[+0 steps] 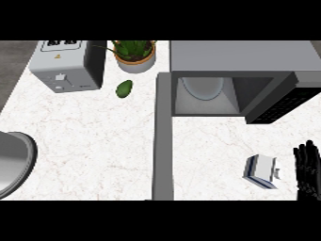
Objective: Pick up the milk, place it into the microwave and close the microwave
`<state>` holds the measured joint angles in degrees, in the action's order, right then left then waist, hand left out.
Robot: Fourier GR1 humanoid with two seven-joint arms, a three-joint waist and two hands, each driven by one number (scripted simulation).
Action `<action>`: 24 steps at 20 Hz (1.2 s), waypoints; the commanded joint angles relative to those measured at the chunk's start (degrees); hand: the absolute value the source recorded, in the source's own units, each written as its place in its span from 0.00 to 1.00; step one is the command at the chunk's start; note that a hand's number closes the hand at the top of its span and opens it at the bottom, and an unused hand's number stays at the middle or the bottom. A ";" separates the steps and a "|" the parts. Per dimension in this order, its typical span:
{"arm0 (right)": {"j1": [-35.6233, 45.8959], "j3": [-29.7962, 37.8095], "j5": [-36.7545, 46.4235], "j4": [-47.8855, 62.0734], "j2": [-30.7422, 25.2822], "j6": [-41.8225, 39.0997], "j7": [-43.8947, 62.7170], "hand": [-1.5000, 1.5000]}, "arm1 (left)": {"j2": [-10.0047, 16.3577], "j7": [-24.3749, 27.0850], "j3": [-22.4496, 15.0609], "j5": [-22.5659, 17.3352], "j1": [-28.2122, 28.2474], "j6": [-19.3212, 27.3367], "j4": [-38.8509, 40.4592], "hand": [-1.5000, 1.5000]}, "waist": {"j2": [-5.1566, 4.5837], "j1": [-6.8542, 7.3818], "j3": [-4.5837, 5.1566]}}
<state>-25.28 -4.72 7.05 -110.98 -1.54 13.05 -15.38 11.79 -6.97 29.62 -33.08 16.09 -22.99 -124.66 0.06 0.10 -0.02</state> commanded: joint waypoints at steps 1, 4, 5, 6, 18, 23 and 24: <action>0.29 1.01 -0.04 5.97 1.33 1.05 -3.40 0.00 | -0.39 0.37 1.11 0.11 -0.94 -1.66 1.95 0.00 | -0.02 -0.09 0.01; 5.24 8.36 -4.86 14.58 -1.87 -1.93 -7.34 0.00 | -0.01 -2.75 1.35 -0.78 -1.06 0.34 -2.08 0.00 | -0.04 0.06 -0.01; -0.43 4.61 -1.71 15.36 1.43 0.55 -12.99 0.00 | 0.84 -3.66 3.04 -2.61 -0.37 0.67 -2.66 0.00 | 0.02 -0.02 -0.02; 2.63 8.51 -5.44 16.37 -1.62 -2.76 -11.58 0.00 | 0.05 -2.65 0.40 1.31 -4.74 1.74 1.30 0.00 | -0.06 -0.27 0.00; 7.79 14.55 -8.73 38.50 -3.82 -9.29 -28.03 0.00 | -3.47 -2.05 4.61 -1.48 0.89 -5.49 -1.46 0.00 | -0.03 0.02 0.00; 15.00 16.56 -7.47 50.45 -4.42 -8.07 -32.75 0.00 | -0.59 -5.77 8.34 -7.71 1.24 -5.67 -2.34 0.00 | -0.02 0.24 -0.01; 13.63 14.80 -6.49 45.60 -2.84 -6.08 -30.30 0.00 | -1.10 -5.37 8.14 -5.15 -1.05 -4.63 -1.75 0.00 | -0.02 0.04 0.01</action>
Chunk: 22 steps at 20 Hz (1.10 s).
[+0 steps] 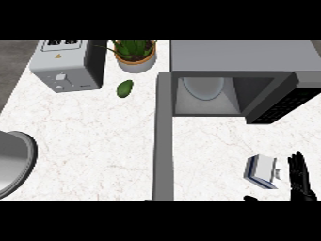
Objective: Pick up the milk, place it into the microwave and close the microwave
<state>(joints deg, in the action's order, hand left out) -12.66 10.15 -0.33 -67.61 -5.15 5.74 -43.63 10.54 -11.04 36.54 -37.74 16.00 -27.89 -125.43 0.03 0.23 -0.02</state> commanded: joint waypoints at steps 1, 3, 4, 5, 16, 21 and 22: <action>5.61 1.67 1.53 10.09 0.30 2.73 -4.97 0.00 | -1.70 -1.06 0.43 -0.74 0.99 -0.59 -2.24 0.00 | 0.00 0.13 -0.01; 4.76 2.65 -0.17 8.63 -0.96 1.35 -4.22 0.00 | 0.94 -2.24 1.89 -1.40 -1.95 -0.23 0.45 0.00 | 0.01 -0.09 0.02; 11.40 4.56 0.72 17.76 -2.99 1.93 -6.26 0.00 | -4.56 1.11 -0.75 3.92 0.83 -1.89 -1.05 0.00 | -0.06 0.23 -0.01; 7.83 3.52 1.23 17.79 -1.31 2.03 -10.45 0.00 | -2.42 -0.47 0.88 0.84 -0.58 -0.94 -1.10 0.00 | -0.01 0.03 0.00; 20.70 4.08 2.73 35.48 -4.91 -1.51 -19.76 1.00 | -3.88 -0.54 0.76 3.25 -1.18 -2.82 -0.10 0.00 | -0.10 0.22 -0.04; 22.11 5.08 3.15 34.99 -2.41 3.97 -23.17 1.00 | -5.30 -1.18 1.49 0.07 1.06 -3.21 -3.30 0.00 | -0.03 0.31 -0.03; 20.15 4.77 3.46 34.28 -3.34 2.31 -24.98 1.00 | -1.23 -1.93 5.52 -3.82 1.44 -3.61 -0.47 0.00 | 0.01 0.33 -0.02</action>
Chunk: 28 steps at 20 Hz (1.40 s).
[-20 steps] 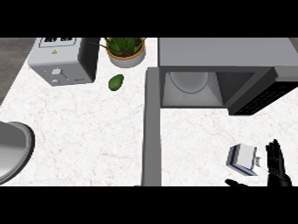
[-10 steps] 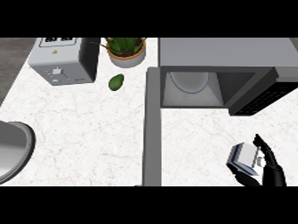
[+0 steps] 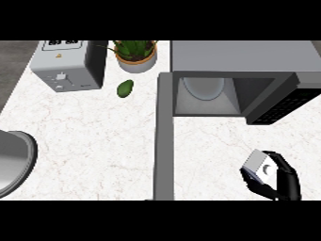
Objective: Pick up the milk, place it into the microwave and close the microwave
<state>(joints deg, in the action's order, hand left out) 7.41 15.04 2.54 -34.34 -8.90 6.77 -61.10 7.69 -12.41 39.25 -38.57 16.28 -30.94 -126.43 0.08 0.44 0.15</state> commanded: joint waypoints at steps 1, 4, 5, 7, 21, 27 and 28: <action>-1.49 -1.10 -0.28 -3.41 1.64 -0.36 -5.11 1.00 | 0.40 -0.20 0.80 0.05 -0.78 -0.06 0.87 0.00 | -0.01 -0.32 -0.15; 4.79 -2.08 0.72 -0.43 1.73 -0.94 -2.91 1.00 | 0.92 -1.84 -0.09 0.38 -1.86 1.17 0.26 0.00 | -0.10 -0.05 -0.19; 5.98 -2.56 1.44 1.32 2.66 -0.28 -3.34 1.00 | 4.16 -4.19 2.14 -5.01 -1.68 2.55 -0.83 0.00 | -0.10 0.26 -0.22; 11.66 -2.83 1.43 2.25 2.90 -0.53 0.47 1.00 | 3.52 -2.09 2.84 -4.38 -0.35 -0.45 0.94 0.00 | -0.14 0.68 -0.22; 5.41 -13.60 2.79 -27.47 5.99 -4.58 19.74 1.00 | 2.63 -2.89 2.98 -3.81 -2.40 0.40 2.93 0.00 | 0.08 -0.48 -0.12; 8.57 -14.11 3.98 -29.82 7.15 -0.32 26.61 1.00 | 0.41 -0.94 2.10 0.83 -3.35 -1.86 4.29 0.00 | -0.06 -0.20 -0.15; 12.45 -14.38 4.93 -30.44 8.48 2.31 30.19 1.00 | 2.32 -2.84 3.79 -2.88 -2.40 -0.38 2.47 0.00 | -0.04 0.01 -0.15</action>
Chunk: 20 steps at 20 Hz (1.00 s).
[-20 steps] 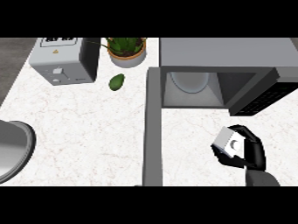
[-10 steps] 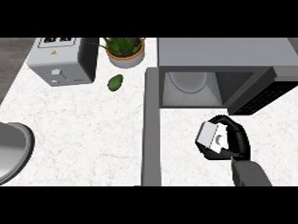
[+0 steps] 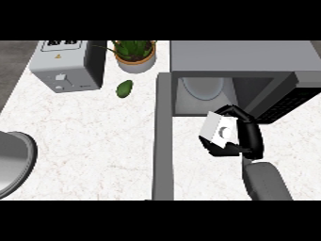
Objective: Pick up the milk, place it into the microwave and close the microwave
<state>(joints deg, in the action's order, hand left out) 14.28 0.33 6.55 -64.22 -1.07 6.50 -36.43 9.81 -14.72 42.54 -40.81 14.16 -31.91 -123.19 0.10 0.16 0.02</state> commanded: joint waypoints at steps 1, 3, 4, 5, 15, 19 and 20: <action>6.62 1.82 -0.19 -0.79 -1.54 0.90 7.26 1.00 | -0.67 -0.08 -0.05 -0.07 0.51 -1.18 0.04 0.00 | -0.07 0.24 -0.01; 8.82 -0.92 1.38 1.17 1.01 6.48 7.13 1.00 | 0.75 -0.64 0.32 -0.64 -1.06 -0.25 1.30 0.00 | -0.10 0.31 -0.02; 8.97 0.38 2.18 0.86 0.18 6.29 7.78 1.00 | -0.49 0.30 2.93 -4.10 3.84 -3.55 -0.37 0.00 | -0.03 0.57 -0.01; 12.19 -4.39 1.14 5.64 1.03 12.12 7.34 1.00 | 0.74 0.37 1.09 -0.47 -1.26 -0.88 1.96 0.00 | -0.17 0.63 -0.03; 27.46 1.69 11.12 19.09 -3.23 16.72 14.58 1.00 | 0.78 2.35 1.26 0.82 -1.80 -4.05 6.82 0.00 | -0.82 2.29 0.03; 28.24 0.89 14.05 22.08 -2.43 20.53 14.21 1.00 | 2.07 2.73 0.64 1.65 -3.73 -4.78 8.00 0.00 | -1.20 2.83 0.03; 27.34 2.00 14.03 23.31 -4.33 20.77 12.17 1.00 | 2.39 2.68 1.71 -0.13 -2.70 -4.94 7.60 0.00 | -1.25 3.48 -0.01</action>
<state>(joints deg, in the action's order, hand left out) 31.89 0.72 17.77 -52.20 -4.37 25.53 -32.36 10.26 -12.41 42.88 -40.36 12.82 -37.12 -117.92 1.53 0.43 -0.55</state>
